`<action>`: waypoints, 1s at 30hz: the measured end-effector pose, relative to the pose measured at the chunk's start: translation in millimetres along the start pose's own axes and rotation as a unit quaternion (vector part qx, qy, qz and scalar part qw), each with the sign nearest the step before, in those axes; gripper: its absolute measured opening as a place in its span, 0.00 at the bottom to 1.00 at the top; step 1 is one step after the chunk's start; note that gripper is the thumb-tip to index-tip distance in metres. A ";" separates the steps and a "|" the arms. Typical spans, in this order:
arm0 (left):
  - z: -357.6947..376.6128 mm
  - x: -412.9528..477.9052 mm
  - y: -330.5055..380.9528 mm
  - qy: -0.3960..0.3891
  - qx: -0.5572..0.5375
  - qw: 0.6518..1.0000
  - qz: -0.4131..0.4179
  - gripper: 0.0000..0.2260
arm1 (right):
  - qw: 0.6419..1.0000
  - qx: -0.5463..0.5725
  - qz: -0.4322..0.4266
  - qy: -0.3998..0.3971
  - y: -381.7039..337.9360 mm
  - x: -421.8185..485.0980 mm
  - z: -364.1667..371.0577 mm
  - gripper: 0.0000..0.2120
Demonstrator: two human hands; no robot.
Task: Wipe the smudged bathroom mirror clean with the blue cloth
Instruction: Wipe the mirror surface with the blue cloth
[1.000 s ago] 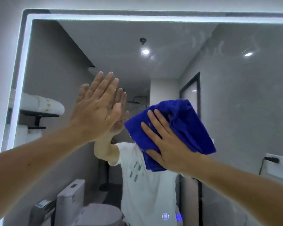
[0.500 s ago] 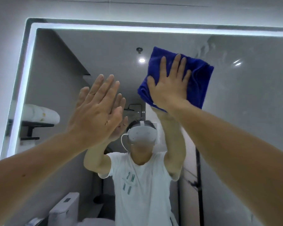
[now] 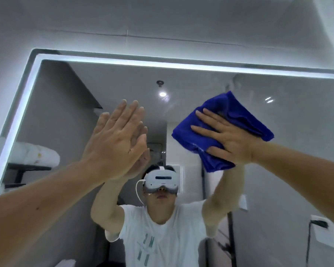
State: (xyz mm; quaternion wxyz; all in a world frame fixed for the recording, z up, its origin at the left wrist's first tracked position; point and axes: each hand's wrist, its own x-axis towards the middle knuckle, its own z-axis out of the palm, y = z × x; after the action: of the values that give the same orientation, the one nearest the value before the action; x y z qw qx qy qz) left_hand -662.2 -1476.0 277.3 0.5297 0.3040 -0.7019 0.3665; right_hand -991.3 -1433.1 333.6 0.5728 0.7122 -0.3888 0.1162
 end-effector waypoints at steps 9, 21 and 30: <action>-22.6 36.7 -14.3 0.000 0.027 0.999 -0.044 0.37 | 0.888 0.027 0.453 0.075 66.5 108.3 -35.4 0.31; -21.7 60.5 2.8 0.009 0.042 0.999 -0.023 0.36 | 0.997 -0.010 0.055 0.044 13.1 131.7 -20.7 0.32; -13.8 71.0 8.6 0.022 0.038 0.999 -0.007 0.35 | 0.997 -0.011 -0.072 -0.026 66.3 41.6 -25.3 0.29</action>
State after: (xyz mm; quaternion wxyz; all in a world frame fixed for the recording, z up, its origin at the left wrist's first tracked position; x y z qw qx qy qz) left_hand -680.0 -1462.6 346.6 0.5358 0.3211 -0.6733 0.3957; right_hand -1001.8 -1430.4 415.1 0.5771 0.7347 -0.3529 0.0521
